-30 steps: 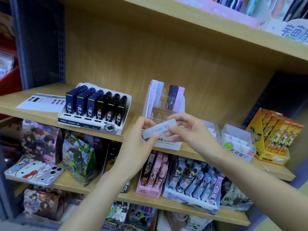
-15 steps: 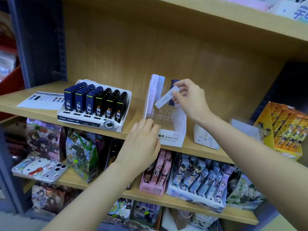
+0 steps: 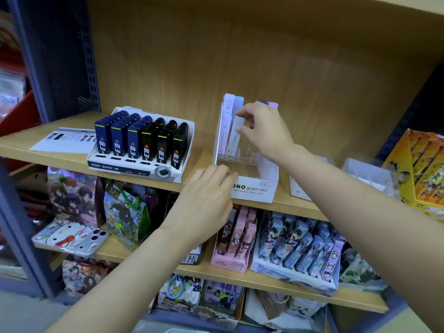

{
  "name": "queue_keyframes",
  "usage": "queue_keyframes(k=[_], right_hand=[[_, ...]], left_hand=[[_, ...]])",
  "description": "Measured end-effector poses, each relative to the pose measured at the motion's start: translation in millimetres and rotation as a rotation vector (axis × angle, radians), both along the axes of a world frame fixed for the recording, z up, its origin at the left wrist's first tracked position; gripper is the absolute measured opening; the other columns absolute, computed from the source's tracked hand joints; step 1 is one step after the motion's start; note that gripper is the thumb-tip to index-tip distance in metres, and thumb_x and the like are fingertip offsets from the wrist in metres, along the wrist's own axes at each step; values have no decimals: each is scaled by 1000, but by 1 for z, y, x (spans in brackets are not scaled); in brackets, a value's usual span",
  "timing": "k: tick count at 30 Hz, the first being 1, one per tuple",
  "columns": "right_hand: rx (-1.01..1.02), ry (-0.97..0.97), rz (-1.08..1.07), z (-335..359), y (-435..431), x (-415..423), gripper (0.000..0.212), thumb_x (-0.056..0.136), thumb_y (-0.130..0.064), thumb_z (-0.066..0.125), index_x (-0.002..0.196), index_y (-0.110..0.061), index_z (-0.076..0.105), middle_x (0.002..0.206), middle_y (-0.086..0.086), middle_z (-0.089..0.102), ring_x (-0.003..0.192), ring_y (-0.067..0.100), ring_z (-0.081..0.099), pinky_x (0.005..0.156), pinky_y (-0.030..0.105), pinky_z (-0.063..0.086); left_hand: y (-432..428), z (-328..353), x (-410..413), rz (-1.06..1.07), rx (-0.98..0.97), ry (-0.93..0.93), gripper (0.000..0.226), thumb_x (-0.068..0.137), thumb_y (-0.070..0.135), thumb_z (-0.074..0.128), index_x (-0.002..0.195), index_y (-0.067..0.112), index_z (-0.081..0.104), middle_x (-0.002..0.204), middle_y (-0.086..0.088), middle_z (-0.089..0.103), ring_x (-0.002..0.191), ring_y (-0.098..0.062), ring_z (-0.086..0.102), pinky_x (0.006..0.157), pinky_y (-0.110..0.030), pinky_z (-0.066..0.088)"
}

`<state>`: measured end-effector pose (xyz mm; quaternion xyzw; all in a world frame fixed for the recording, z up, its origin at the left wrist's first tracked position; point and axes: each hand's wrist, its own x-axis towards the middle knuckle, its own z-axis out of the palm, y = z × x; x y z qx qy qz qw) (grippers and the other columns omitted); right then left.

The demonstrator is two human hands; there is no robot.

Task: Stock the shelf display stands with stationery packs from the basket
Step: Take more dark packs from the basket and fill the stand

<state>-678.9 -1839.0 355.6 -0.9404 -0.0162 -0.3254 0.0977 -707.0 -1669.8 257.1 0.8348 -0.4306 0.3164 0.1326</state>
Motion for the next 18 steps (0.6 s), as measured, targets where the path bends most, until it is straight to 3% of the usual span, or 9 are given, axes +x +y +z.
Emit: queue_keyframes(k=[2, 5, 7, 10, 13, 18], right_hand=[[-71, -10, -30, -3, 1, -2, 29, 92, -17, 58, 121, -15, 60, 115, -1, 59, 100, 14, 47, 79, 28, 39], [-106, -20, -40, -8, 2, -9, 33, 97, -18, 50, 129, -13, 54, 133, 0, 53, 122, 20, 43, 90, 31, 39], [-71, -73, -24, -16, 2, -19, 33, 98, -16, 46, 130, -13, 53, 133, -1, 53, 124, 18, 41, 93, 29, 39], [-38, -183, 36, -34, 6, -45, 24, 97, -15, 46, 117, -12, 58, 117, 0, 56, 109, 13, 44, 82, 20, 33], [-39, -234, 122, -62, 15, -77, 17, 95, -11, 48, 104, -9, 62, 100, 1, 58, 94, 14, 48, 78, 23, 37], [-29, -69, 243, -135, 28, -125, 16, 93, -12, 47, 97, -9, 62, 90, 3, 58, 83, 18, 49, 74, 25, 37]], left_hand=[[1, 0, 0, -11, -7, -4, 44, 81, 20, 37, 112, 5, 64, 101, -4, 62, 92, -22, 57, 84, -30, 32], [6, -2, -3, -34, -33, -20, 41, 80, 17, 37, 109, 5, 65, 102, -6, 63, 95, -23, 56, 84, -30, 33], [12, -7, -7, -47, -59, -43, 35, 80, 13, 42, 105, 5, 65, 100, -9, 62, 94, -27, 58, 83, -32, 33], [29, -25, -16, -33, -104, -63, 29, 80, 12, 45, 100, 6, 64, 95, -9, 60, 87, -28, 55, 81, -34, 33], [49, -57, -23, -33, -136, -39, 25, 81, 15, 45, 97, 8, 62, 92, -7, 59, 86, -26, 49, 79, -36, 34], [78, -129, -34, 25, -52, 114, 17, 80, 20, 44, 86, 12, 57, 84, -5, 56, 80, -24, 42, 74, -36, 29]])
